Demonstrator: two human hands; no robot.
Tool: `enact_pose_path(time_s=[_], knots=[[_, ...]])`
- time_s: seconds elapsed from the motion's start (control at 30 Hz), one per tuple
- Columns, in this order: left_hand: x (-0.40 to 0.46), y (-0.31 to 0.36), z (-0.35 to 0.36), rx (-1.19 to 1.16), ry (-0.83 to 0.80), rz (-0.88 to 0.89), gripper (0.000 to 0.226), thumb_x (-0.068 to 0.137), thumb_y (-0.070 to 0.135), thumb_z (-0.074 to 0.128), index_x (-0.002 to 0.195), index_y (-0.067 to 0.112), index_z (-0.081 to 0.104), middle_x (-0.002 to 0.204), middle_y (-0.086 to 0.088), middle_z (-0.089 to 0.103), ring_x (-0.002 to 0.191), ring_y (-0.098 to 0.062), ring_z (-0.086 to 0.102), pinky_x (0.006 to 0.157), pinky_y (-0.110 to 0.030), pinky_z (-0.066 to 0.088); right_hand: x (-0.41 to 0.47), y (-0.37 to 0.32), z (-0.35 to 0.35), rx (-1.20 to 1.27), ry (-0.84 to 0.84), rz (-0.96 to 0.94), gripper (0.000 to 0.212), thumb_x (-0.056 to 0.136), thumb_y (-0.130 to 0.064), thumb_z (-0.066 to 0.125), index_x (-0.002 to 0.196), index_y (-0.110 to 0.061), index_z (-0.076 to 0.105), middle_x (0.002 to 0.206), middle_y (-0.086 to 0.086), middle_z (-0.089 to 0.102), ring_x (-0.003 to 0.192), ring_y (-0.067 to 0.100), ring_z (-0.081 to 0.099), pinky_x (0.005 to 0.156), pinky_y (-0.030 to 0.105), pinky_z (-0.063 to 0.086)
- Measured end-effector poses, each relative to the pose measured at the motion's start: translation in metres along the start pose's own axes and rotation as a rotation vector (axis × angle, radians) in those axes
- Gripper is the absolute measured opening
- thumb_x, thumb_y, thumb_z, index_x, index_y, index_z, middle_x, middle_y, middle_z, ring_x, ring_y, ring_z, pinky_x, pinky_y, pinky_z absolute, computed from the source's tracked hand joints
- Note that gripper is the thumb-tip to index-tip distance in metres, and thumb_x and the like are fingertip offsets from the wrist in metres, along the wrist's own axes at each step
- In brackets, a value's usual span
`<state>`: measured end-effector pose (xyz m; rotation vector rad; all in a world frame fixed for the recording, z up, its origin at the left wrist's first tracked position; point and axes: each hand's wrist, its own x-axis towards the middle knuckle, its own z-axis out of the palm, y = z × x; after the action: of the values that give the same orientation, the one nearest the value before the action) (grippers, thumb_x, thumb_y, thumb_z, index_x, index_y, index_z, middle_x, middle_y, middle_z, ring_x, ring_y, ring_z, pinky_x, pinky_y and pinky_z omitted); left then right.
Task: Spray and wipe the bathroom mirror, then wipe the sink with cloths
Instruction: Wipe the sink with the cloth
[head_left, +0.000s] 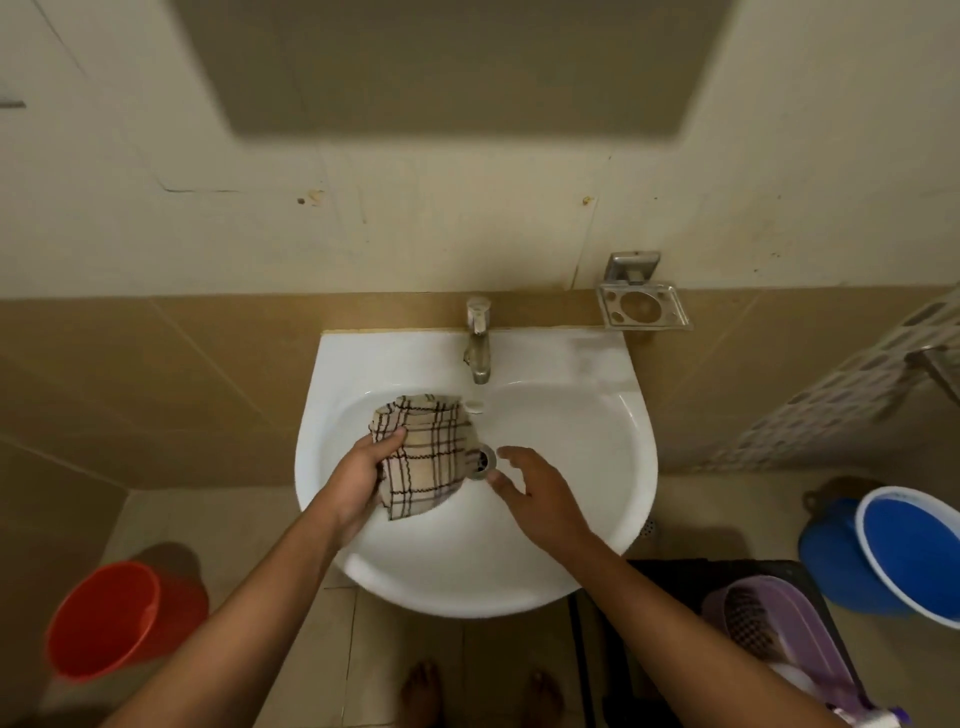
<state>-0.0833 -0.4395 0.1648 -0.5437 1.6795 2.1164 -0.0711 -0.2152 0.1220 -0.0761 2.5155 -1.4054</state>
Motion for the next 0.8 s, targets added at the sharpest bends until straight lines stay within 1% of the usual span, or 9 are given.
enact_pose_path(time_s=[0.1, 0.17, 0.27, 0.33, 0.4, 0.5, 0.6, 0.73, 0.8], knots=[[-0.016, 0.006, 0.004, -0.205, -0.091, -0.101, 0.041, 0.101, 0.027, 0.039, 0.128, 0.004, 0.060, 0.124, -0.018, 0.067, 0.116, -0.033, 0.064, 0.100, -0.048, 0.047, -0.002, -0.034, 0.011, 0.529, -0.110, 0.296, 0.065, 0.072, -0.071, 0.063, 0.119, -0.025, 0.063, 0.120, -0.004, 0.067, 0.116, 0.017, 0.060, 0.100, 0.035, 0.049], [-0.022, 0.010, 0.005, -0.279, -0.147, -0.131, 0.044, 0.099, 0.028, 0.040, 0.130, 0.003, 0.059, 0.126, -0.021, 0.065, 0.118, -0.037, 0.062, 0.103, -0.052, 0.044, -0.005, -0.043, 0.013, 0.759, -0.196, 0.355, 0.061, 0.080, -0.067, 0.062, 0.122, -0.023, 0.064, 0.122, 0.004, 0.069, 0.117, 0.025, 0.062, 0.102, 0.046, 0.050], [-0.027, 0.016, 0.006, -0.241, -0.218, -0.104, 0.041, 0.097, 0.027, 0.044, 0.127, 0.004, 0.062, 0.123, -0.020, 0.067, 0.114, -0.037, 0.064, 0.100, -0.051, 0.047, -0.014, -0.051, 0.015, 0.963, -0.248, 0.301, 0.045, 0.094, -0.050, 0.052, 0.126, -0.021, 0.063, 0.127, 0.010, 0.067, 0.119, 0.031, 0.061, 0.102, 0.054, 0.047], [-0.028, 0.018, 0.008, -0.110, -0.265, -0.103, 0.038, 0.098, 0.029, 0.047, 0.124, 0.008, 0.065, 0.119, -0.017, 0.070, 0.111, -0.035, 0.067, 0.097, -0.049, 0.050, -0.019, -0.056, 0.016, 1.015, -0.246, 0.280, 0.043, 0.096, -0.040, 0.054, 0.132, -0.018, 0.058, 0.129, 0.012, 0.065, 0.120, 0.031, 0.061, 0.100, 0.053, 0.049], [-0.025, 0.016, 0.011, 0.054, -0.312, -0.068, 0.034, 0.098, 0.031, 0.052, 0.122, 0.012, 0.066, 0.116, -0.012, 0.072, 0.109, -0.030, 0.068, 0.094, -0.047, 0.053, -0.023, -0.059, 0.018, 0.984, -0.216, 0.275, 0.047, 0.090, -0.029, 0.065, 0.134, -0.017, 0.056, 0.129, 0.011, 0.065, 0.120, 0.030, 0.061, 0.099, 0.052, 0.050], [-0.018, 0.009, 0.018, 0.159, -0.294, 0.020, 0.028, 0.093, 0.025, 0.062, 0.118, 0.014, 0.069, 0.110, -0.007, 0.075, 0.104, -0.025, 0.071, 0.087, -0.038, 0.057, -0.030, -0.056, 0.019, 0.941, -0.113, 0.310, 0.042, 0.090, -0.016, 0.066, 0.131, -0.017, 0.057, 0.124, 0.009, 0.069, 0.116, 0.028, 0.064, 0.100, 0.053, 0.049], [-0.011, 0.004, 0.025, 0.185, -0.241, 0.066, 0.028, 0.088, 0.017, 0.069, 0.115, 0.013, 0.069, 0.107, -0.004, 0.076, 0.101, -0.022, 0.072, 0.082, -0.034, 0.057, -0.039, -0.050, 0.015, 0.964, -0.004, 0.347, 0.037, 0.093, -0.012, 0.062, 0.130, -0.012, 0.058, 0.121, 0.012, 0.070, 0.113, 0.029, 0.066, 0.097, 0.052, 0.052], [0.000, -0.002, 0.039, 0.212, -0.268, 0.027, 0.028, 0.088, 0.016, 0.069, 0.115, 0.013, 0.068, 0.106, -0.006, 0.076, 0.097, -0.023, 0.073, 0.071, -0.034, 0.058, -0.053, -0.036, 0.001, 1.015, 0.087, 0.359, 0.036, 0.094, -0.011, 0.061, 0.130, -0.008, 0.058, 0.121, 0.014, 0.069, 0.113, 0.031, 0.066, 0.096, 0.052, 0.052], [0.003, -0.007, 0.054, 0.232, -0.301, 0.030, 0.026, 0.090, 0.015, 0.066, 0.116, 0.012, 0.067, 0.107, -0.007, 0.075, 0.097, -0.023, 0.073, 0.072, -0.034, 0.059, -0.062, -0.028, -0.011, 1.048, 0.108, 0.366, 0.036, 0.093, -0.015, 0.063, 0.129, -0.007, 0.059, 0.122, 0.016, 0.068, 0.115, 0.032, 0.064, 0.098, 0.056, 0.050]])
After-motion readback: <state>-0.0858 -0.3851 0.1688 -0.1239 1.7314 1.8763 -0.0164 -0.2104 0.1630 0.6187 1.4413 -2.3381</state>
